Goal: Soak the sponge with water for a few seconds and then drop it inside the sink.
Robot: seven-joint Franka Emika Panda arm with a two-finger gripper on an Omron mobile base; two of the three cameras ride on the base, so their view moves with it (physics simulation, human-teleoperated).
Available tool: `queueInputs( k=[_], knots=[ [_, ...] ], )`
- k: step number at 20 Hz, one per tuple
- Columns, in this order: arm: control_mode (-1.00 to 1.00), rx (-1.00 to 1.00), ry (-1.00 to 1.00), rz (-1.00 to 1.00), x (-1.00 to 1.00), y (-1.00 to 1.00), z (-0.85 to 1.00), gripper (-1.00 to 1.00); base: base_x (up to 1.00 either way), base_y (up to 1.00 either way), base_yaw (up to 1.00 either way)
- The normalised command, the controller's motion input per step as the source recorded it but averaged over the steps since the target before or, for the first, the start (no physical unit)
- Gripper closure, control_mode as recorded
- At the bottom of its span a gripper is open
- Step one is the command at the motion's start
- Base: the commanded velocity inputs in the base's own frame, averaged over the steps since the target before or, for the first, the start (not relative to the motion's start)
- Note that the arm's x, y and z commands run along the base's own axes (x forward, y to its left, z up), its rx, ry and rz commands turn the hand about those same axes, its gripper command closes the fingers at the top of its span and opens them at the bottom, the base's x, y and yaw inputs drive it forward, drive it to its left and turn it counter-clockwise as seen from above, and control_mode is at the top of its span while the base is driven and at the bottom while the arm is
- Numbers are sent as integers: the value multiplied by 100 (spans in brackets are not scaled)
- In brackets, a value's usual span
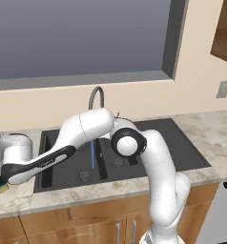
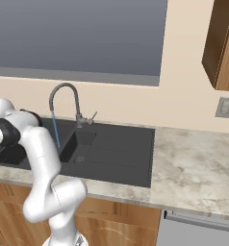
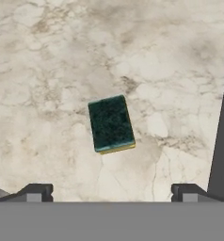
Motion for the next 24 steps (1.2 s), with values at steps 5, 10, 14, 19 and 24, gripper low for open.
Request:
queueInputs(
  k=[5, 10, 14, 19, 24],
  knots=[
    [-100, 0, 0, 0, 0, 0, -7, -100, 0, 0, 0],
    [-100, 0, 0, 0, 0, -9, -19, -100, 0, 0, 0],
    [-100, 0, 0, 4, 1, -15, -15, -100, 0, 0, 0],
    [-100, 0, 2, 5, 7, -20, 0, -100, 0, 0, 0],
    [-100, 11, 5, 2, 20, -24, -2, -100, 0, 0, 0]
  ],
)
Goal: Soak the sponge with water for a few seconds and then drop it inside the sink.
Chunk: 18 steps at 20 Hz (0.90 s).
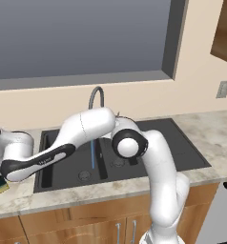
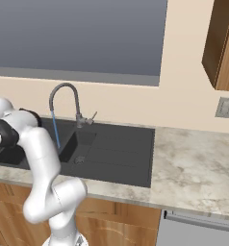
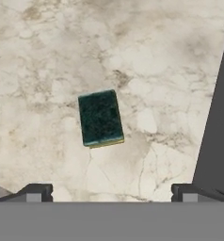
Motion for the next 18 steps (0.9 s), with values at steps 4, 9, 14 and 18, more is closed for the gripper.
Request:
queueInputs(
  k=[4, 9, 14, 18],
  knots=[
    [-100, 25, 5, 3, 23, -15, -9, -100, 0, 0, 0],
    [-100, 15, 9, 1, 18, -2, -13, -100, 0, 0, 0],
    [-100, 0, 22, 0, 15, 0, -10, -100, 0, 0, 0],
    [-100, -3, 27, 0, 8, 0, 0, -100, 0, 0, 0]
  ],
)
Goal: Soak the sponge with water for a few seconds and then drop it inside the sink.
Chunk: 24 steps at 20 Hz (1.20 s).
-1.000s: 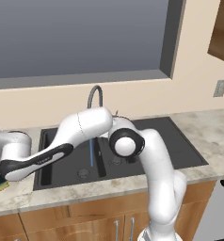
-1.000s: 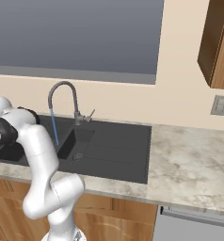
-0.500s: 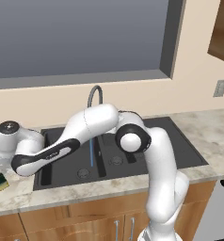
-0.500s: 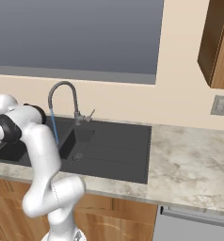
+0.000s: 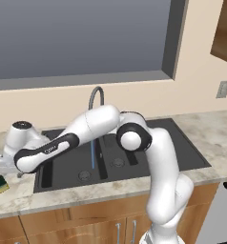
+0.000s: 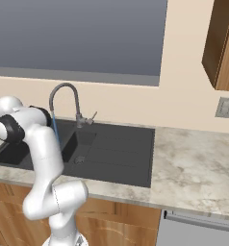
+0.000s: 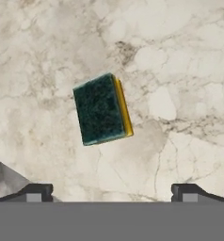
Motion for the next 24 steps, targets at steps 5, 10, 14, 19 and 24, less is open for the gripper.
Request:
queueInputs(
  k=[5, 10, 14, 19, 24],
  knots=[
    [-100, -6, 21, 0, 3, 2, 3, -100, 0, 0, 0],
    [-100, -11, 10, 0, 1, 10, 0, -100, 0, 0, 0],
    [-100, -14, 2, 0, 5, 23, 0, -100, 0, 0, 0],
    [-100, -11, 0, 0, 6, 30, 0, -100, 0, 0, 0],
    [-100, -4, 0, 0, 4, 18, 0, -100, 0, 0, 0]
  ],
)
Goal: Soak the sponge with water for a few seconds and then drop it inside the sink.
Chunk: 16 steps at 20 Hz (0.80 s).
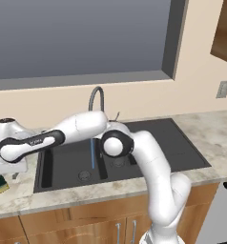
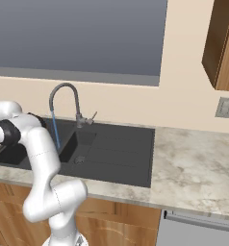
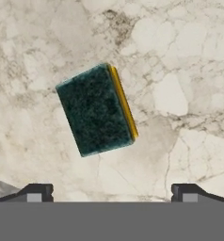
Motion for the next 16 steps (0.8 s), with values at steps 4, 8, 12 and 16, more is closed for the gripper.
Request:
queueInputs(
  k=[4, 8, 12, 16],
  knots=[
    [-100, -2, 0, 0, 12, 6, 0, -100, 0, 0, 0],
    [-100, -3, 0, 0, 17, 2, 0, -100, 0, 0, 0],
    [-100, -2, 0, 0, 10, 2, -5, -100, 0, 0, 0],
    [-100, -1, -4, 0, 1, 3, -17, -100, 0, 0, 0]
  ],
)
